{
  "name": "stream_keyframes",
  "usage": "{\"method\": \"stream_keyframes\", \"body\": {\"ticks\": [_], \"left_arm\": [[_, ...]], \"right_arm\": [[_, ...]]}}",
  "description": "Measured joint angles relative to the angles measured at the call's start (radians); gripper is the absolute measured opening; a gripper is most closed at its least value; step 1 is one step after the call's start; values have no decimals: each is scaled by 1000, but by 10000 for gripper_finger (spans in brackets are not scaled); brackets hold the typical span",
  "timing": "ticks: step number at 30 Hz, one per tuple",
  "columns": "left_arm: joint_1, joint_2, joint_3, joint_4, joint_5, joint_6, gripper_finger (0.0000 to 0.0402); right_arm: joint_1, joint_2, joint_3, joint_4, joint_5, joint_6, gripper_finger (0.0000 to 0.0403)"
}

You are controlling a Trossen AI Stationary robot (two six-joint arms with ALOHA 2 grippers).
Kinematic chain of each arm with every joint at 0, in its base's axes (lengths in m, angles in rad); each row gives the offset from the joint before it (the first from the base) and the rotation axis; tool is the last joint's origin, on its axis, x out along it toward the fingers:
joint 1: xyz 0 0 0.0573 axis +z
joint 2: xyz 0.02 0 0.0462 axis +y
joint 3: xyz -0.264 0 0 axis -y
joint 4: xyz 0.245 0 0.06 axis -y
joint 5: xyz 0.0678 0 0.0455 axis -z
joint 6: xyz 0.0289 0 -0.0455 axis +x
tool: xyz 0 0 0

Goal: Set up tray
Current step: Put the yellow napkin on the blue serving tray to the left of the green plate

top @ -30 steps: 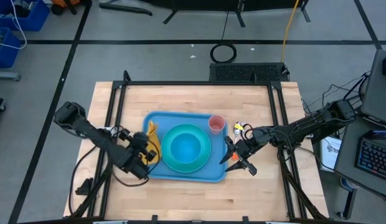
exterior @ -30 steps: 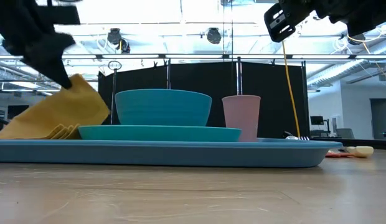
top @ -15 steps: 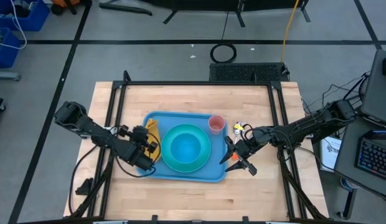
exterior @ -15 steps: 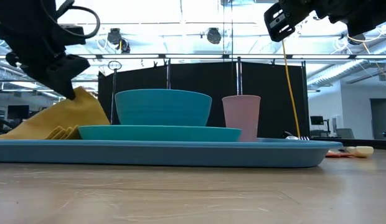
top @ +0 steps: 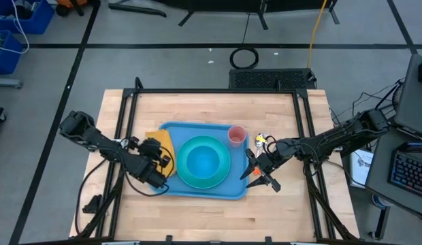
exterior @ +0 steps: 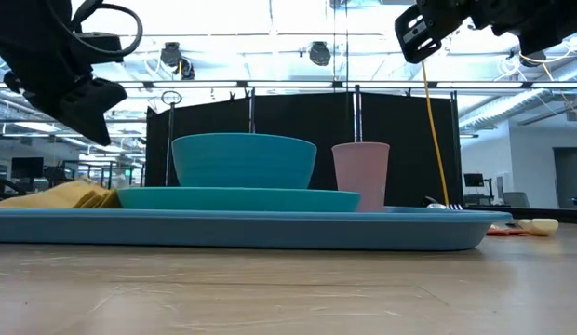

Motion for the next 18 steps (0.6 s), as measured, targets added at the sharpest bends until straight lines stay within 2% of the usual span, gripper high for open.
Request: {"method": "stream_keyframes", "body": {"ticks": [4,8,13,18], "left_arm": [[-4,0,2,29,112,4,148],[-42,0,2,182,227,99,145],[-92,0,3,331,255,106,105],[-94,0,3,369,271,116,38]], "right_arm": [[0,0,0,0,0,0,160],[0,0,0,0,0,0,160],[0,0,0,0,0,-2,160],[0,0,0,1,0,-1,160]]}}
